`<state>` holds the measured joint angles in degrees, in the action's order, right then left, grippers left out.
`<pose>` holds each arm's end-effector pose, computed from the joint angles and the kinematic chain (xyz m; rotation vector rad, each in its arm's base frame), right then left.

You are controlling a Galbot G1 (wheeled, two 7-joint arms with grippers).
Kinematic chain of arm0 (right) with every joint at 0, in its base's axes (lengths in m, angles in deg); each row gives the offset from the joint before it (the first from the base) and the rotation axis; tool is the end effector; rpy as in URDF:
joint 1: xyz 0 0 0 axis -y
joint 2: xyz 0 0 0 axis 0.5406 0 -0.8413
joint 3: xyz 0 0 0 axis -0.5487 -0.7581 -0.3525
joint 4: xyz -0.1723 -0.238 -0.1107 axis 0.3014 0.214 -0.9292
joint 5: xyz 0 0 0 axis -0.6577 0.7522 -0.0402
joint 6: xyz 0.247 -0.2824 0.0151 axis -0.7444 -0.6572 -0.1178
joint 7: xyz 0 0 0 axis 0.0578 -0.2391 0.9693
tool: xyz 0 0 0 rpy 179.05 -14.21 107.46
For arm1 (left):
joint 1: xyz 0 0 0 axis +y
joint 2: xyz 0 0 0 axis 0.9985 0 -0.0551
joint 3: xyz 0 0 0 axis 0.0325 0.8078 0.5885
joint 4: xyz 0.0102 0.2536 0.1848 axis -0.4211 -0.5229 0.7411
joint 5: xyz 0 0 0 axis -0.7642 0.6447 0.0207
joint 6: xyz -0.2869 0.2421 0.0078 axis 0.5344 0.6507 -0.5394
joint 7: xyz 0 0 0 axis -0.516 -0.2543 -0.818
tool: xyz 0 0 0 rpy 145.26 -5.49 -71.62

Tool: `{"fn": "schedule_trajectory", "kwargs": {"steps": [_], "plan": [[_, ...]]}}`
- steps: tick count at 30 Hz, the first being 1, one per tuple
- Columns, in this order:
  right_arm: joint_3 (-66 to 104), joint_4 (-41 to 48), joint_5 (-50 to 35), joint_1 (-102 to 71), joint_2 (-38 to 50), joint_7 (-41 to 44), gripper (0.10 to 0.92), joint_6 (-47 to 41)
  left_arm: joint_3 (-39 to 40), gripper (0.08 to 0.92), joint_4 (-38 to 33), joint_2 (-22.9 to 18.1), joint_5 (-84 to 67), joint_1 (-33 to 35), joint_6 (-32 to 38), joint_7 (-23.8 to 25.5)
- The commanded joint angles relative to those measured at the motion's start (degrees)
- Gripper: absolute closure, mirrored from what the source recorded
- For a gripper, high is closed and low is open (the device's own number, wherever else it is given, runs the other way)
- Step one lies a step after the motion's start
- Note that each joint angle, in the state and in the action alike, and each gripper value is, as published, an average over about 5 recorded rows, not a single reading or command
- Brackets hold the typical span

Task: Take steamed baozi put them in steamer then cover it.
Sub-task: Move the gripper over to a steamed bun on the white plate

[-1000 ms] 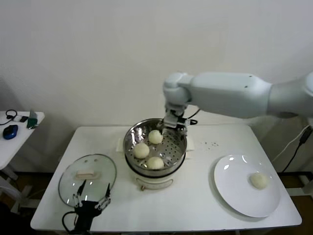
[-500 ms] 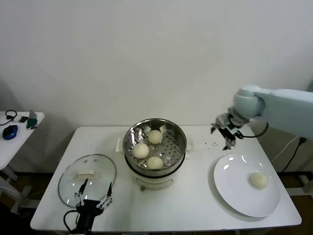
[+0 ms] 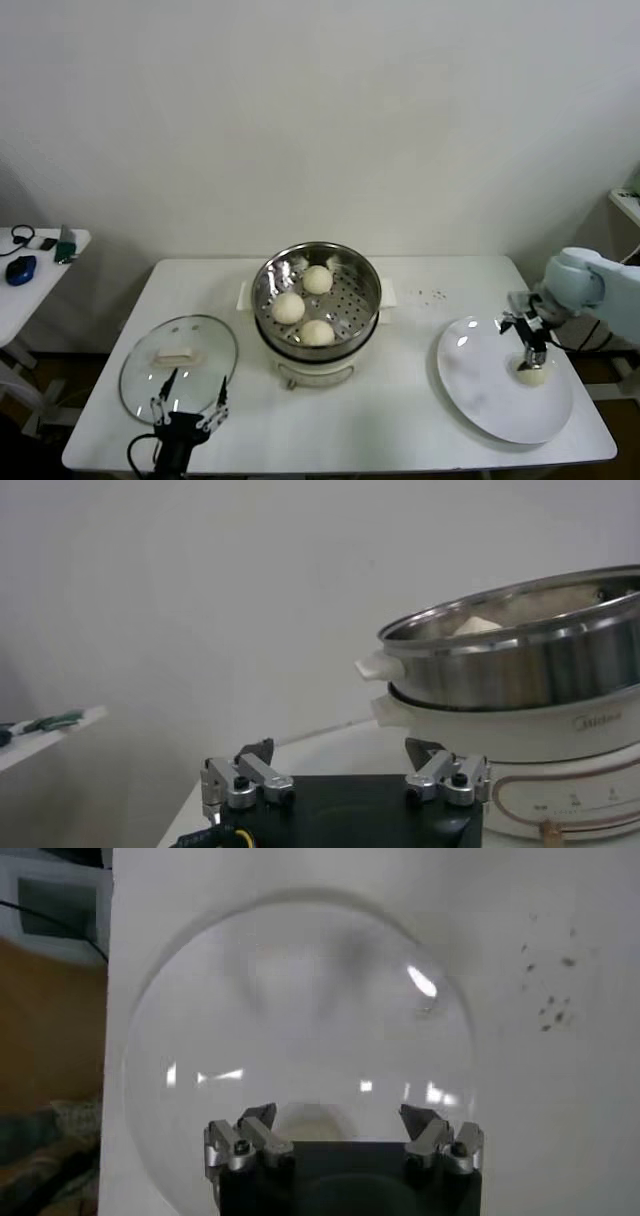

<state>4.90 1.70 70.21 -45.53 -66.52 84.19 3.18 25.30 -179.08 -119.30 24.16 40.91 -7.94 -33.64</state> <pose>0.4604 -0.2040 -0.1971 1.1763 -1.2391 1.2796 0.1468 0.0275 -0.3174 -0.0095 -2.9523 -0.4115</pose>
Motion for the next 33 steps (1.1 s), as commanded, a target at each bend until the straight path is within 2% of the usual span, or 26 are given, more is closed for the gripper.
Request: {"fn": "schedule_trajectory", "kwargs": {"steps": [1,26,33], "plan": [[15.78,7.99,4.56,-16.74,2.09,1.3,0.203,1.29,0.27,0.177,0.21,-0.41,0.97,-0.09,-0.16,-0.04],[16.99,14.71,6.09,-16.82,-3.82,1.78,0.203,3.46,0.44,0.177,0.66,-0.71,1.28,-0.9,-0.66,-0.13],[16.89,14.23,5.32,-16.69,-3.64,2.35,0.275,3.37,0.49,0.177,0.47,-0.73,1.35,-0.88,-0.7,-0.14]]}}
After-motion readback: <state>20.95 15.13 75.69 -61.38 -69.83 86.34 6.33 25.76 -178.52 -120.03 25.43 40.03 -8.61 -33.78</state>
